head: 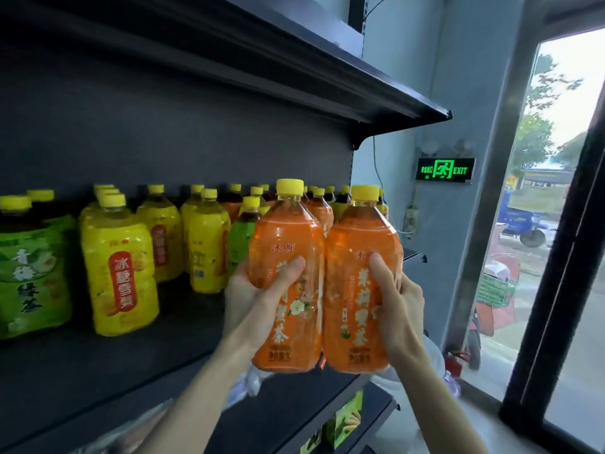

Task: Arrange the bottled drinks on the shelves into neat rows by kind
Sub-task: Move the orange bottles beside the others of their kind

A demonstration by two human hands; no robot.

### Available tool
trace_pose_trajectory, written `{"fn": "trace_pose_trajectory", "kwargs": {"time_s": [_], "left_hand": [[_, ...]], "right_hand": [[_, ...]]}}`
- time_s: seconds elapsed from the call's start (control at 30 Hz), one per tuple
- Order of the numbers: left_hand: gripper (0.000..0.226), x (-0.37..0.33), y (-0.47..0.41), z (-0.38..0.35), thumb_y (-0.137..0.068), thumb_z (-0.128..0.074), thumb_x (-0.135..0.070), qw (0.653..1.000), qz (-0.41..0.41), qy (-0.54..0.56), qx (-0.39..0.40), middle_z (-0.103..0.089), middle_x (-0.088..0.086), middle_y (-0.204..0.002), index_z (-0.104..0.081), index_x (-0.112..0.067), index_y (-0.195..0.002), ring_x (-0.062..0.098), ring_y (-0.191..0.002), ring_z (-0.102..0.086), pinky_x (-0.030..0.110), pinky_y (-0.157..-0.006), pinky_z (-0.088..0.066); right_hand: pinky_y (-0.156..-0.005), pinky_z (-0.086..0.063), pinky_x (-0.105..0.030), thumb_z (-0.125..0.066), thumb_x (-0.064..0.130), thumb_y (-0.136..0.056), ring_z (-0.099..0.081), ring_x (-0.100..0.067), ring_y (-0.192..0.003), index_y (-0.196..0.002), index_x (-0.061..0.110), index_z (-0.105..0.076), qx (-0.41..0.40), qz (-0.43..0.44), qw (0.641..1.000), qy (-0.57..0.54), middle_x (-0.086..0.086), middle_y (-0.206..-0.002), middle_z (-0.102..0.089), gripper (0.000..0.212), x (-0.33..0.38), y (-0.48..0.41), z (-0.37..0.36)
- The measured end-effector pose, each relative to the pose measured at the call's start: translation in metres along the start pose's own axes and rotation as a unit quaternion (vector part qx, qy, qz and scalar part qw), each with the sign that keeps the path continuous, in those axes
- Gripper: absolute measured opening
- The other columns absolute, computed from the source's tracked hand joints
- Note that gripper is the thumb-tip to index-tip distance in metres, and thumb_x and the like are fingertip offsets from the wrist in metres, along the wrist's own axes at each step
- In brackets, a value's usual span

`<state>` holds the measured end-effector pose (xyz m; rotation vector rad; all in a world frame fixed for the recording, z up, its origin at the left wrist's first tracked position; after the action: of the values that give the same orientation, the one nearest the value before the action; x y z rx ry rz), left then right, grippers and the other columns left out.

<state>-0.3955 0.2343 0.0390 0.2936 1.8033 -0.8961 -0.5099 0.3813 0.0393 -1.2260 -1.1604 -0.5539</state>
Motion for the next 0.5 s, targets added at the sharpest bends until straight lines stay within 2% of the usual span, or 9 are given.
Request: {"fn": "trace_pose_trajectory", "kwargs": {"time_s": [0.13,0.27,0.4,0.5], "left_hand": [[0.053,0.027,-0.046,-0.042,-0.059,-0.072,-0.046,1.000,0.000,-0.008,-0.007,-0.074,-0.009,-0.085,-0.058,-0.028,-0.106,0.011,-0.073,-0.072,0.025,-0.060,-0.055],[0.058,0.061,-0.086,-0.077,-0.055,-0.075,-0.057,0.999,-0.007,-0.040,-0.029,-0.073,-0.014,-0.087,-0.058,-0.032,-0.104,0.007,-0.078,-0.070,0.032,-0.075,-0.053],[0.048,0.092,-0.117,-0.107,-0.058,-0.072,-0.059,0.994,-0.025,-0.073,-0.082,-0.069,-0.027,-0.085,-0.058,-0.036,-0.097,-0.005,-0.077,-0.066,0.022,-0.073,-0.048],[0.046,0.110,-0.138,-0.126,-0.058,-0.070,-0.063,0.983,-0.032,-0.109,-0.144,-0.069,-0.026,-0.082,-0.058,-0.038,-0.095,-0.010,-0.078,-0.064,0.020,-0.075,-0.045]], "right_hand": [[-0.060,-0.052,-0.025,-0.057,0.074,-0.050,-0.070,-0.016,-0.063,-0.076,0.016,-0.064,-0.001,0.007,1.000,-0.004,0.000,-0.068,-0.071,0.064,-0.028,-0.059,0.016],[-0.064,-0.055,-0.031,-0.059,0.074,-0.051,-0.071,-0.022,-0.069,-0.079,0.015,-0.066,0.008,-0.003,1.000,-0.009,-0.004,-0.072,-0.073,0.065,-0.065,-0.115,0.028],[-0.072,-0.058,-0.042,-0.060,0.075,-0.054,-0.071,-0.027,-0.073,-0.080,0.013,-0.067,0.045,-0.004,0.999,-0.009,-0.008,-0.076,-0.073,0.067,-0.097,-0.174,0.036],[-0.067,-0.056,-0.035,-0.059,0.074,-0.055,-0.072,-0.020,-0.070,-0.080,0.014,-0.069,0.082,-0.005,0.997,-0.016,-0.004,-0.074,-0.074,0.066,-0.116,-0.218,0.038]]}}
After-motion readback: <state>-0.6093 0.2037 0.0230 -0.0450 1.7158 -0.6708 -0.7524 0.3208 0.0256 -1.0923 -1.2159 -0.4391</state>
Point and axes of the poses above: each hand's wrist, its own y-axis away from the middle knuckle, its own z-axis out of the back of the hand, x = y × z, the point moved 3 cm from there along -y, towards the middle knuckle
